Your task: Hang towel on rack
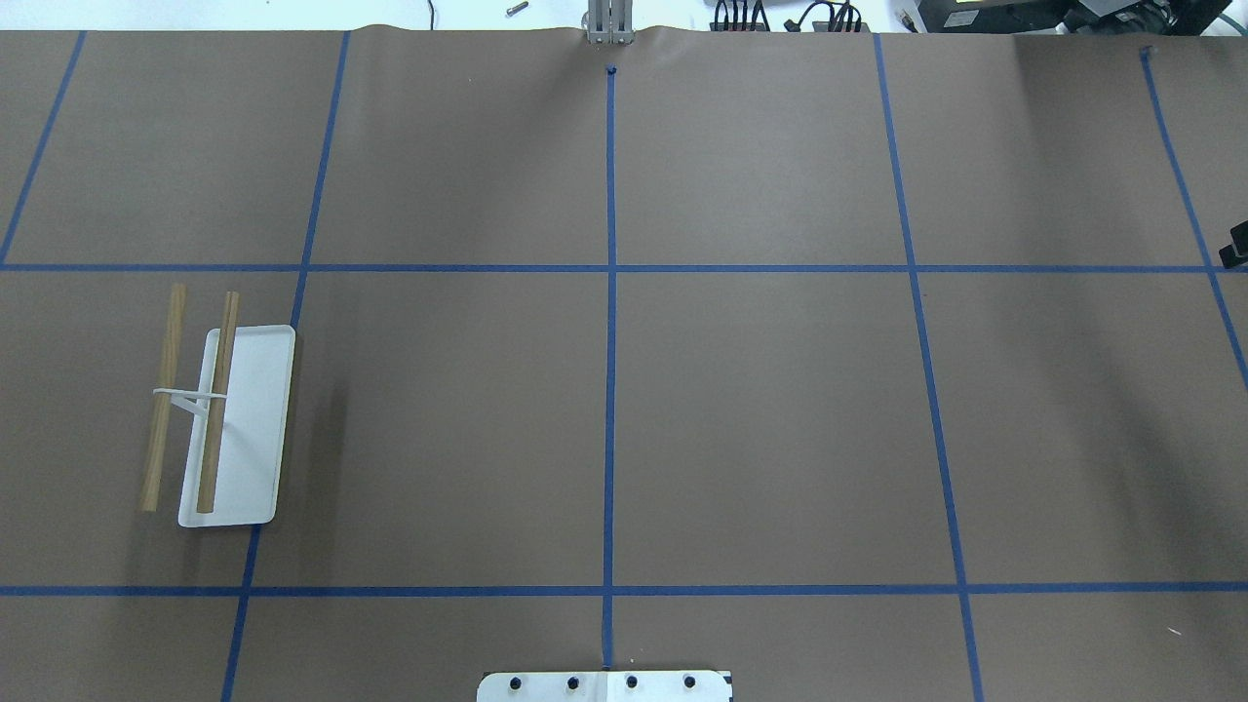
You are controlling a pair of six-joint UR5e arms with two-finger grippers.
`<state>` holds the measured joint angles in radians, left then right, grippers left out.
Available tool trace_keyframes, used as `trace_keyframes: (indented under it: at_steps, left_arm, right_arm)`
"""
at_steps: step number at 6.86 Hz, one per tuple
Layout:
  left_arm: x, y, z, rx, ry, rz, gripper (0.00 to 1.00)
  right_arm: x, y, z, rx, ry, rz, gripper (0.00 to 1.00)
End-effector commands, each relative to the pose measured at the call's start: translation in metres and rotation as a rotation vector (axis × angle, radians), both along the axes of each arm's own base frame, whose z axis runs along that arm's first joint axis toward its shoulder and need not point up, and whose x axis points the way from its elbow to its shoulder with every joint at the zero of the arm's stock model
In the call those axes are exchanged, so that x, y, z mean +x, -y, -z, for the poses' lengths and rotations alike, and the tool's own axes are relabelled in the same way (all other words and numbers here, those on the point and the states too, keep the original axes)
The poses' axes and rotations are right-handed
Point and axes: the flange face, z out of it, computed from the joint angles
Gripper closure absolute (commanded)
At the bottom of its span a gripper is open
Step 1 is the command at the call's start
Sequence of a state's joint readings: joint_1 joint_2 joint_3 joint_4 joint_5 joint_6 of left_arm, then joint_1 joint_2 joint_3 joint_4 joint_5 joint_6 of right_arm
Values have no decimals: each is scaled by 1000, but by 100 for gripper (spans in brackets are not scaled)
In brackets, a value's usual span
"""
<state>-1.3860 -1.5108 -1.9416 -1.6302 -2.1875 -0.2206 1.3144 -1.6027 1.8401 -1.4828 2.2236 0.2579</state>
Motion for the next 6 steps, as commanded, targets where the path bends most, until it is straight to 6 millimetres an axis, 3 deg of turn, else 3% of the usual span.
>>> trace_keyframes:
  at_steps: [1, 3, 4, 5, 6]
  left_arm:
    - [1, 2, -10, -18, 4, -2, 2]
    - [2, 3, -9, -44, -6, 31, 2]
    - [4, 4, -7, -47, -19, 30, 2]
    - [4, 5, -7, -48, -19, 31, 2]
    - [4, 5, -6, -49, -22, 33, 2]
  right_arm:
    - [-1, -4, -76, 215, -92, 317, 3]
    - [8, 3, -98, 257, -214, 386, 13]
    - [7, 15, -124, 304, -237, 521, 17]
    - [20, 43, -143, 341, -255, 609, 18]
    - [34, 59, -171, 316, -260, 640, 18]
